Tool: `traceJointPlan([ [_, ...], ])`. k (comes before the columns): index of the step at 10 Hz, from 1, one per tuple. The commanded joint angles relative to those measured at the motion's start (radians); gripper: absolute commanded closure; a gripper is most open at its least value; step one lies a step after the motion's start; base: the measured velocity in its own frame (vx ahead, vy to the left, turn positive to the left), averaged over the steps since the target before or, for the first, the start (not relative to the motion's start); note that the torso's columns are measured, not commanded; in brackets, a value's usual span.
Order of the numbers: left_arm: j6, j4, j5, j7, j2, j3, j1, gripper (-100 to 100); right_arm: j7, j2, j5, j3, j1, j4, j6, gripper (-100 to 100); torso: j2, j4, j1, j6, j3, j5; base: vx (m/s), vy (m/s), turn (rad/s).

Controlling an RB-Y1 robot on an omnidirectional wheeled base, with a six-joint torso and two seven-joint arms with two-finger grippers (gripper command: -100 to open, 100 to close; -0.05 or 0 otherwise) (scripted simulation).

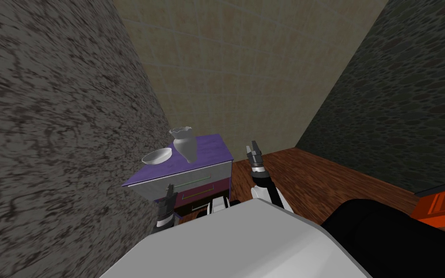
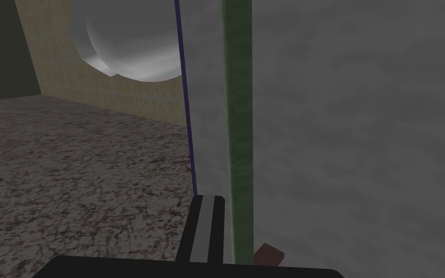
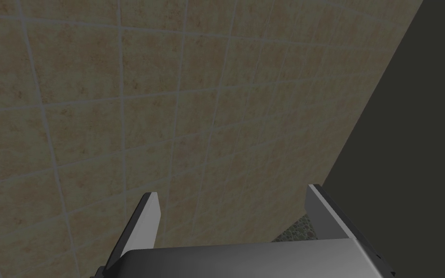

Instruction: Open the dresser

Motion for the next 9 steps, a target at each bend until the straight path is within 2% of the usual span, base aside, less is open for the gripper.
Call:
traceJointPlan([
  [1,0.019,0.036,-0.010,-0.004,-0.012,-0.014,0.003,-100,0.000,0.000,0.000,0.000,0.000,0.000,0.000,0,0.000,0.000,0.000,0.001,0.000,0.000,0.000,0.008,-0.001],
  [2,0.003,0.061,-0.009,-0.005,-0.023,-0.011,-0.003,-100,0.000,0.000,0.000,0.000,0.000,0.000,0.000,0,0.000,-0.001,0.000,0.001,0.000,0.001,0.008,-0.005,0.023],
  [9,-0.011,0.083,-0.009,-0.005,-0.036,-0.009,-0.008,-100,0.000,0.000,0.000,0.000,0.000,0.000,0.000,0,-0.001,-0.001,0.000,0.001,0.000,0.000,0.001,-0.009,0.005],
])
